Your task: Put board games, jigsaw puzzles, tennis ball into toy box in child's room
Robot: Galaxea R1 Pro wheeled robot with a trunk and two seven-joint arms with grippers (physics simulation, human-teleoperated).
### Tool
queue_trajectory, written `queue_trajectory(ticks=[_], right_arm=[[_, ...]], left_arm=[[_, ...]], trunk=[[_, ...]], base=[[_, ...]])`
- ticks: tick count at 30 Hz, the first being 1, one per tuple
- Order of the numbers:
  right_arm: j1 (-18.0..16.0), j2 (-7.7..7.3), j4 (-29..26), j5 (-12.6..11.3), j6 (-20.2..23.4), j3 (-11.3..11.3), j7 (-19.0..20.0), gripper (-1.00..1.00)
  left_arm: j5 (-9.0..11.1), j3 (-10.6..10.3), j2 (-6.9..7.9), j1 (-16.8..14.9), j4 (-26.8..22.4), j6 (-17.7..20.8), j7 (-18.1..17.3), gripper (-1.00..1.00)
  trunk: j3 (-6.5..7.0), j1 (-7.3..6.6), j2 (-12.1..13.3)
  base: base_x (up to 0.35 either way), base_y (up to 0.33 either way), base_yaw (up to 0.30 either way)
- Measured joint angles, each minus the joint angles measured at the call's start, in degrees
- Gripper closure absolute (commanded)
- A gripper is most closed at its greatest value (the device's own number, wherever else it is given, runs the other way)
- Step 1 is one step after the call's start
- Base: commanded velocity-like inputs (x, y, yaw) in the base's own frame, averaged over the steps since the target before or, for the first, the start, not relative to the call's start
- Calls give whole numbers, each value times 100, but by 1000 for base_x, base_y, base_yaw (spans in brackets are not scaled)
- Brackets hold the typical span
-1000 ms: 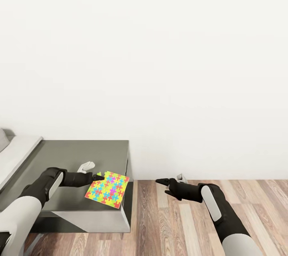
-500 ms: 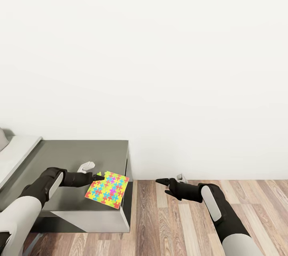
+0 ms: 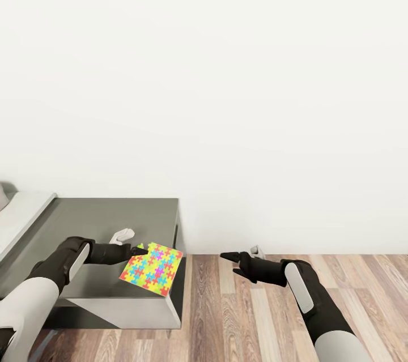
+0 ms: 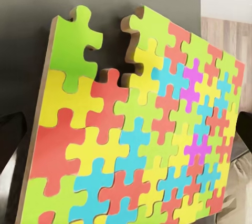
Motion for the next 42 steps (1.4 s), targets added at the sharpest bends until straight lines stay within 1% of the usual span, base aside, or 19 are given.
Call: queue_trajectory(ticks=[11,19,23,26,29,30,34,35,36,37,39,40,42], right_arm=[[3,4,1,0,-10,8,6,-100],[3,8,5,0,-10,17,-2,-100],[3,25,8,1,-32,21,5,-100],[3,70,9,8,-48,26,6,-100],[3,159,26,17,-93,24,-3,-100],[3,185,58,20,-159,22,-3,-100],[-8,221,291,26,-425,17,4,-100],[-18,231,415,33,-513,16,4,-100],[-28,236,474,32,-548,16,5,-100],[-62,247,566,34,-595,16,5,-100],[-101,274,634,34,-628,16,5,-100],[-131,306,678,43,-651,19,3,-100],[-162,354,718,63,-680,21,-26,-100]], left_arm=[[0,0,0,0,-1,10,0,-100],[-1,2,2,0,0,9,0,-100],[3,13,12,0,-1,11,-4,-100],[7,36,50,-5,-1,15,-8,-100],[19,65,153,-8,-4,18,-17,-100],[32,75,217,-12,-6,18,-30,-100],[62,101,413,-17,-20,21,-177,-100],[68,112,488,-23,-23,20,-295,-100],[72,116,526,-25,-24,20,-370,-100],[76,122,600,-29,-27,20,-537,-100],[80,126,666,-31,-31,21,-722,-100],[81,128,710,-36,-33,18,-894,-100],[81,131,761,-44,-43,18,-1116,-100]], trunk=[[0,0,0],[0,0,0],[0,0,0],[0,0,0],[0,0,0],[0,0,0],[0,0,0],[0,0,0],[0,0,0],[0,0,0],[0,0,0],[0,0,0],[0,0,0]], base=[[0,-19,0],[0,-80,0],[0,-4,0],[0,-1,0],[0,0,0],[0,0,0],[0,0,0],[0,0,0],[0,0,0],[0,0,0],[0,0,0],[0,0,0],[0,0,0]])
